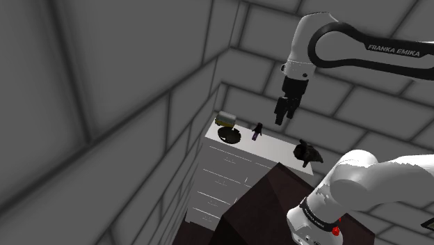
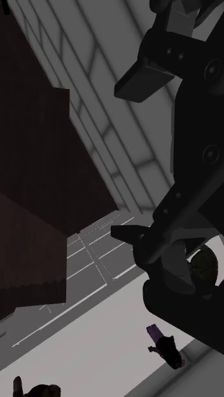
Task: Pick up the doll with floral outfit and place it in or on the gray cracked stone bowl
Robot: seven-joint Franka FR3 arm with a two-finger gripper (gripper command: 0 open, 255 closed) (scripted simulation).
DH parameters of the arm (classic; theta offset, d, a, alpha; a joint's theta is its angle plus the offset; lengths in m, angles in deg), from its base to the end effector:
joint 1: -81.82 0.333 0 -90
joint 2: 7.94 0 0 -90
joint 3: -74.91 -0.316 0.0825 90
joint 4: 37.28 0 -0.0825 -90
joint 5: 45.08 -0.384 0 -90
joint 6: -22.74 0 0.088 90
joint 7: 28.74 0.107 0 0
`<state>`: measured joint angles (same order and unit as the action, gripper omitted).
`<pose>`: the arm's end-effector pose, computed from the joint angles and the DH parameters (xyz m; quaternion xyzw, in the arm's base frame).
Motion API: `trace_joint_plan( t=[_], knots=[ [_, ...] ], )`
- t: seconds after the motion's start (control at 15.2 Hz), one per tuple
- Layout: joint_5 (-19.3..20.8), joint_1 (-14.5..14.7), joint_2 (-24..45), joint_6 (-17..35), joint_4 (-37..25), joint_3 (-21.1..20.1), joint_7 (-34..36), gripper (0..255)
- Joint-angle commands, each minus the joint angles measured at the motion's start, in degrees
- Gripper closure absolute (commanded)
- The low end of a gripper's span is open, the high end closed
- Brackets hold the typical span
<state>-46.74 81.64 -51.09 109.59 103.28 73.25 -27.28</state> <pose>0.3023 0.0126 0.5308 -0.9957 0.0052 0.0922 0.0026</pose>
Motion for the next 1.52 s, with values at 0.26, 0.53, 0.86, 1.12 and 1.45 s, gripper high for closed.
trace_joint_plan(
  t=[0.26, 0.53, 0.86, 1.12, 1.45],
  knots=[
    [3.0, -1.9, 2.7, 7.0, 3.0, 3.4, -3.6, 0],
    [5.6, -3.8, 6.8, 14.2, 4.8, 6.9, -7.0, 0],
    [8.1, -6.0, 13.8, 23.5, 5.2, 11.4, -11.2, 0],
    [8.9, -7.2, 20.7, 30.6, 4.0, 14.8, -14.7, 0],
    [7.9, -8.3, 30.4, 38.8, 0.8, 18.9, -19.9, 0]
  ],
)
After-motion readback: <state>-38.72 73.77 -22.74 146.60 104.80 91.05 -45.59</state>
